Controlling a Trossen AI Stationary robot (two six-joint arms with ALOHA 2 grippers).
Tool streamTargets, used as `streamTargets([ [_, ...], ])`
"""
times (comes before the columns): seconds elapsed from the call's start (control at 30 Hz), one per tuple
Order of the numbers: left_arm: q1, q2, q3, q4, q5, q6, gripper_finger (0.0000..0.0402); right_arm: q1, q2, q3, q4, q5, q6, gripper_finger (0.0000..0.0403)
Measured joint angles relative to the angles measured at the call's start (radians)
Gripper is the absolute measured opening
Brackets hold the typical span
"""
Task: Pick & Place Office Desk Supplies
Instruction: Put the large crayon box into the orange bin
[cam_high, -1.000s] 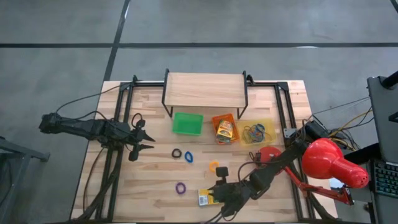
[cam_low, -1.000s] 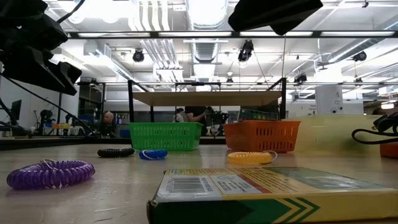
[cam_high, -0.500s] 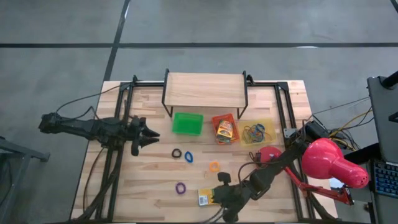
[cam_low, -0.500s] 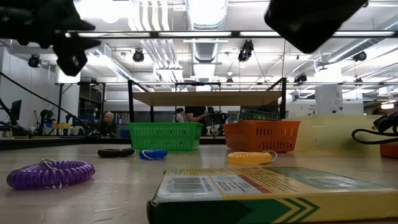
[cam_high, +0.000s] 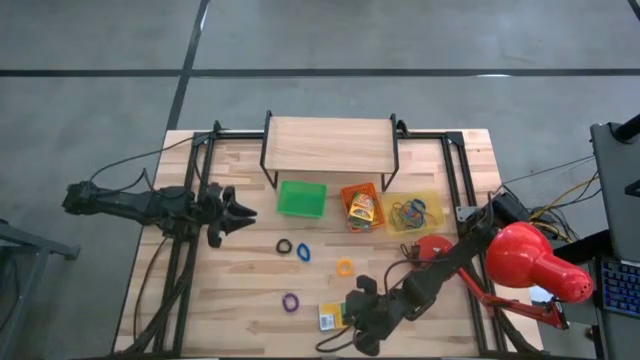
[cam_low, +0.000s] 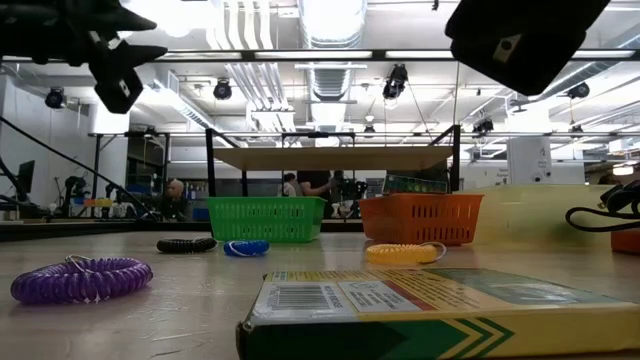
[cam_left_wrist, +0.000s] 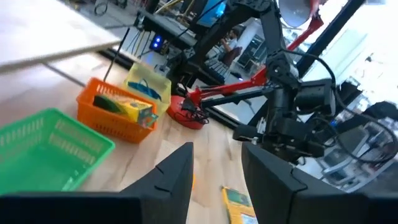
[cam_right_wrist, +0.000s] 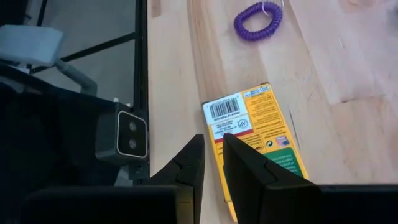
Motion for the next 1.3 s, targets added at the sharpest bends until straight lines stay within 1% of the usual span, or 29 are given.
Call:
streamTargets([
  [0.1, 0.000, 0.001, 0.000, -0.027, 0.004, -0.049, 0.0142, 0.000, -0.004, 0.000, -0.001, 0.000, -0.001, 0.0056],
  [0.17, 0.000, 0.016, 0.000, -0.024, 0.025, -0.173, 0.0142, 0.000, -0.006, 0.000, 0.000, 0.000, -0.001, 0.0056],
  [0.23, 0.000, 0.033, 0.001, -0.026, 0.096, -0.317, 0.0142, 0.000, -0.007, 0.000, -0.001, 0.000, -0.001, 0.0056],
  [0.27, -0.001, 0.047, 0.002, -0.025, 0.144, -0.354, 0.0141, 0.000, -0.007, 0.000, -0.001, 0.000, -0.001, 0.0056],
  [0.33, -0.005, 0.083, 0.002, -0.025, 0.214, -0.366, 0.0138, 0.000, -0.007, 0.000, -0.002, 0.000, -0.002, 0.0056],
  [0.43, -0.026, 0.151, 0.003, -0.021, 0.206, -0.362, 0.0130, 0.000, -0.007, 0.000, -0.003, 0.003, -0.007, 0.0056],
  [0.5, -0.045, 0.209, 0.009, 0.009, 0.171, -0.319, 0.0126, 0.000, -0.007, 0.000, -0.004, 0.004, -0.012, 0.0056],
  [0.63, -0.101, 0.330, 0.048, 0.144, 0.164, -0.172, 0.0122, 0.000, -0.008, 0.000, -0.016, 0.026, -0.012, 0.0056],
  [0.73, -0.167, 0.409, 0.104, 0.211, 0.164, 0.017, 0.0118, 0.000, -0.010, 0.000, -0.034, 0.029, -0.012, 0.0056],
  [0.8, -0.224, 0.457, 0.142, 0.227, 0.164, 0.156, 0.0115, 0.000, -0.010, 0.000, -0.031, 0.029, -0.012, 0.0056],
  [0.87, -0.287, 0.506, 0.170, 0.232, 0.150, 0.262, 0.0105, 0.000, -0.011, 0.000, -0.032, 0.029, -0.012, 0.0056],
  [0.93, -0.352, 0.561, 0.198, 0.257, 0.094, 0.342, 0.0088, 0.000, -0.011, 0.000, -0.032, 0.029, -0.012, 0.0056],
  [1.03, -0.438, 0.648, 0.239, 0.261, -0.029, 0.476, 0.0049, 0.000, -0.011, 0.000, -0.032, 0.029, -0.012, 0.0056],
  [1.1, -0.477, 0.708, 0.262, 0.255, -0.118, 0.569, 0.0018, 0.000, -0.011, 0.000, -0.034, 0.029, -0.012, 0.0056],
  [1.13, -0.491, 0.736, 0.275, 0.255, -0.157, 0.602, 0.0009, 0.000, -0.011, 0.000, -0.034, 0.029, -0.012, 0.0056],
  [1.23, -0.507, 0.812, 0.312, 0.258, -0.258, 0.634, 0.0005, 0.000, -0.011, 0.000, -0.034, 0.029, -0.012, 0.0056],
  [1.3, -0.507, 0.856, 0.330, 0.258, -0.272, 0.634, 0.0004, 0.000, -0.011, 0.000, -0.034, 0.033, -0.011, 0.0056],
])
